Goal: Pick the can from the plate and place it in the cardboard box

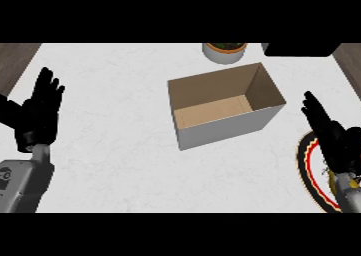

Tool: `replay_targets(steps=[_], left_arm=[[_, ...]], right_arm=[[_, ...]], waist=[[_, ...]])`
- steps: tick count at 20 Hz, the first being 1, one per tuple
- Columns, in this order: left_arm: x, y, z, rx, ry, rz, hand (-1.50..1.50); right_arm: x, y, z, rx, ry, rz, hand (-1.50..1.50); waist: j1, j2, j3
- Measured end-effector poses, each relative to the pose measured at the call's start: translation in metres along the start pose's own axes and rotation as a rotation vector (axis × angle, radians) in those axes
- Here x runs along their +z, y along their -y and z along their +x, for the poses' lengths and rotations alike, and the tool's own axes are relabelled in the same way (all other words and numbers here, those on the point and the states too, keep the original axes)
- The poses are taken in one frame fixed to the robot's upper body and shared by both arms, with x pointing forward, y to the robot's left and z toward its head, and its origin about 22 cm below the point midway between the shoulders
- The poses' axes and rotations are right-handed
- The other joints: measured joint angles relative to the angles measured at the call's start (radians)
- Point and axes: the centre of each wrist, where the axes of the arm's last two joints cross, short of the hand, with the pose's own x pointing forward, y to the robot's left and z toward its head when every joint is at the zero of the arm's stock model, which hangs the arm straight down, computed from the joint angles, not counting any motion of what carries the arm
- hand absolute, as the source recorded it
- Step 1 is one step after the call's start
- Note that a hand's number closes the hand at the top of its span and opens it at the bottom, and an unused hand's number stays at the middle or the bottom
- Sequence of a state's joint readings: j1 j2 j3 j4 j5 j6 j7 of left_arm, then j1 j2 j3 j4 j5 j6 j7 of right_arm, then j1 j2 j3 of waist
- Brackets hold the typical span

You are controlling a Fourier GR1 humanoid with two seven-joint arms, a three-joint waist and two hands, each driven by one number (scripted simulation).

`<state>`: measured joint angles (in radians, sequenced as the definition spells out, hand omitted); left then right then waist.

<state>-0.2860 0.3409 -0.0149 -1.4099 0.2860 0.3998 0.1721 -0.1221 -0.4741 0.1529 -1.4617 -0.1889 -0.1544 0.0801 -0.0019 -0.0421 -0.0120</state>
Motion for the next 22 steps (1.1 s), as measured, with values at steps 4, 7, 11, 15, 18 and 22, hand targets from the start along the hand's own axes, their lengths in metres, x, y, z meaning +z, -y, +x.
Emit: replay_targets(steps=[4, 7, 11, 15, 18, 22], left_arm=[[0.012, -0.012, -0.011, -0.11, 0.025, -0.04, 0.0], [0.02, -0.018, -0.022, -0.227, 0.036, -0.078, 0.0], [0.031, -0.019, -0.037, -0.308, 0.021, -0.139, 0.0], [0.049, -0.021, -0.051, -0.349, 0.014, -0.169, 0.0], [0.058, -0.019, -0.052, -0.359, 0.011, -0.178, 0.0], [0.061, -0.02, -0.054, -0.364, 0.014, -0.185, 0.0]], right_arm=[[-0.008, 0.043, 0.019, -0.042, 0.149, -0.147, -1.5], [-0.007, 0.09, 0.028, 0.039, 0.205, -0.307, 1.5], [0.0, 0.132, 0.008, 0.066, 0.139, -0.646, -1.5], [0.017, 0.152, -0.024, -0.001, 0.186, -0.798, -1.5], [0.029, 0.17, -0.034, 0.081, 0.168, -0.78, -1.5], [0.048, 0.204, -0.029, 0.289, 0.048, -0.679, -1.5]], waist=[[0.0, 0.024, 0.009], [-0.011, 0.04, 0.008], [-0.009, 0.046, 0.012], [-0.002, 0.043, 0.014], [0.002, 0.043, 0.013], [0.002, 0.043, 0.012]])
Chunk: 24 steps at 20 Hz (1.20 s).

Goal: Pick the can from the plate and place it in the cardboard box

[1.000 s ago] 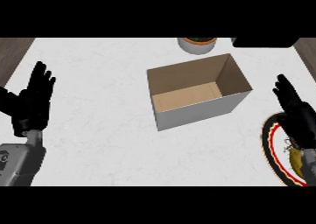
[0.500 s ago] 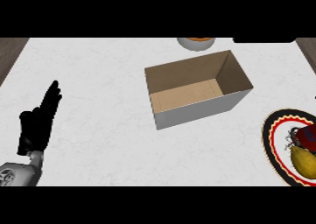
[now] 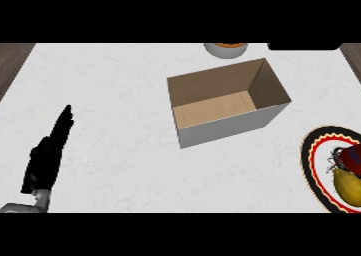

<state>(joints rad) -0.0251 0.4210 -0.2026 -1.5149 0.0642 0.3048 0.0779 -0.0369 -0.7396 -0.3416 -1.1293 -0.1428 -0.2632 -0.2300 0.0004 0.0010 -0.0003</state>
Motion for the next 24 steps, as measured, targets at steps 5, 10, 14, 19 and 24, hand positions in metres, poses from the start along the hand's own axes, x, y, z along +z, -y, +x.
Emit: replay_targets(steps=[5, 10, 14, 19, 24], left_arm=[[0.005, 0.003, -0.004, -0.005, -0.001, -0.009, 0.0], [0.005, 0.0, -0.004, -0.007, 0.001, -0.007, 0.0], [0.002, -0.001, -0.005, -0.011, -0.001, -0.008, 0.0], [-0.002, -0.001, -0.002, -0.008, 0.002, -0.005, 0.0], [0.003, -0.006, -0.007, -0.008, -0.004, -0.008, 0.0]], right_arm=[[-0.009, 0.027, 0.016, 0.25, -0.085, 0.229, -1.5], [-0.015, 0.037, 0.035, 0.429, -0.204, 0.473, -1.5], [-0.014, 0.018, 0.058, 0.486, -0.274, 0.602, -1.5], [-0.009, -0.006, 0.068, 0.537, -0.344, 0.646, -1.5], [-0.003, -0.024, 0.062, 0.566, -0.383, 0.635, -1.5]], waist=[[0.003, 0.0, -0.002], [0.005, -0.001, -0.002], [0.003, -0.001, -0.002], [0.002, -0.001, -0.001], [0.003, -0.001, 0.0]])
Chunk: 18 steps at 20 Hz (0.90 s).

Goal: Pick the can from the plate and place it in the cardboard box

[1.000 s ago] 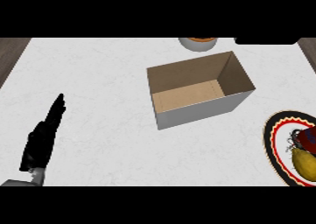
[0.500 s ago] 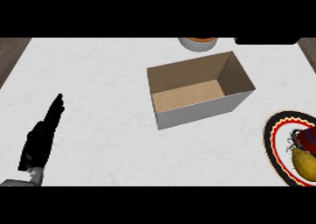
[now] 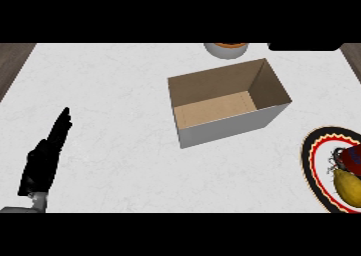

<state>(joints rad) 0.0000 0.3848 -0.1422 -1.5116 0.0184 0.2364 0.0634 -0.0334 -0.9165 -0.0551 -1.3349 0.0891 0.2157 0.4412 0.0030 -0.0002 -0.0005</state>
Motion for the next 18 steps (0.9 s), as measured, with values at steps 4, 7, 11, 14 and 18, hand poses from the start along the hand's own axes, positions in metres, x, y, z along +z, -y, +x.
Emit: replay_targets(steps=[4, 7, 11, 14, 18], left_arm=[[-0.004, -0.004, 0.001, -0.004, -0.002, -0.001, 0.0], [-0.007, -0.002, 0.008, -0.007, 0.002, 0.0, 0.0], [-0.003, -0.001, 0.005, -0.002, 0.004, 0.0, 0.0], [-0.004, 0.005, 0.009, -0.002, 0.007, -0.002, 0.0], [-0.001, 0.005, 0.006, -0.004, 0.004, -0.001, 0.0]], right_arm=[[0.001, -0.011, 0.0, 0.023, -0.039, 0.015, -1.5], [0.0, -0.014, -0.002, 0.031, -0.061, 0.023, -1.5], [-0.005, -0.027, 0.003, 0.029, -0.07, 0.025, -1.5], [-0.007, -0.029, -0.001, 0.029, -0.069, 0.023, -1.5], [-0.013, -0.037, -0.003, 0.03, -0.07, 0.022, -1.5]], waist=[[-0.003, 0.0, 0.0], [-0.003, 0.0, 0.0], [-0.002, 0.0, 0.001], [-0.003, 0.0, 0.0], [-0.002, 0.0, 0.0]])
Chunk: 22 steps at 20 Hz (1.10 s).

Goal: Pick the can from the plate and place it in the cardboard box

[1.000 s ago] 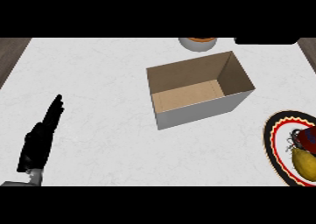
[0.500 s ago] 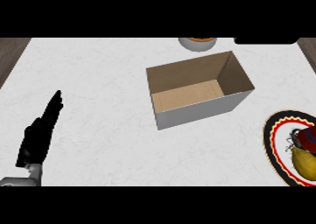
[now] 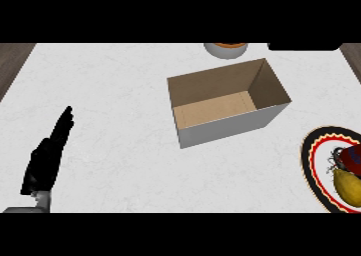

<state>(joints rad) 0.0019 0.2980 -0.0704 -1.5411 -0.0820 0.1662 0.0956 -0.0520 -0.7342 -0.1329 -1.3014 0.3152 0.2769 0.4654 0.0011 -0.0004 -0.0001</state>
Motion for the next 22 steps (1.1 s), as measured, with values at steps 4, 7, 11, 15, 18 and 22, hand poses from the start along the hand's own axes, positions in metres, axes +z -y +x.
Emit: replay_targets(steps=[4, 7, 11, 15, 18, 22], left_arm=[[-0.003, -0.005, 0.005, 0.007, -0.003, 0.001, 0.0], [-0.002, -0.008, -0.001, 0.006, -0.005, -0.002, 0.0], [-0.001, -0.007, 0.001, 0.003, -0.002, 0.002, 0.0], [0.004, -0.007, 0.0, 0.01, 0.0, 0.005, 0.0], [-0.002, -0.007, -0.004, 0.007, -0.006, 0.003, 0.0], [-0.003, -0.006, -0.008, 0.004, 0.0, 0.005, 0.0]], right_arm=[[-0.004, -0.003, -0.001, -0.009, 0.001, -0.005, -1.5], [-0.006, -0.009, 0.001, -0.008, 0.001, -0.006, -1.5], [-0.013, -0.017, -0.004, -0.015, -0.001, -0.008, -1.5], [-0.014, -0.02, -0.006, -0.013, -0.006, 0.001, -1.5], [-0.017, -0.026, -0.006, -0.005, 0.001, 0.004, -1.5], [-0.025, -0.021, -0.005, 0.011, -0.009, 0.02, -1.5]], waist=[[0.0, 0.0, 0.0], [0.0, 0.0, 0.0], [0.0, 0.0, 0.0], [0.0, 0.0, -0.001], [-0.001, -0.002, -0.003], [0.001, -0.002, -0.004]])
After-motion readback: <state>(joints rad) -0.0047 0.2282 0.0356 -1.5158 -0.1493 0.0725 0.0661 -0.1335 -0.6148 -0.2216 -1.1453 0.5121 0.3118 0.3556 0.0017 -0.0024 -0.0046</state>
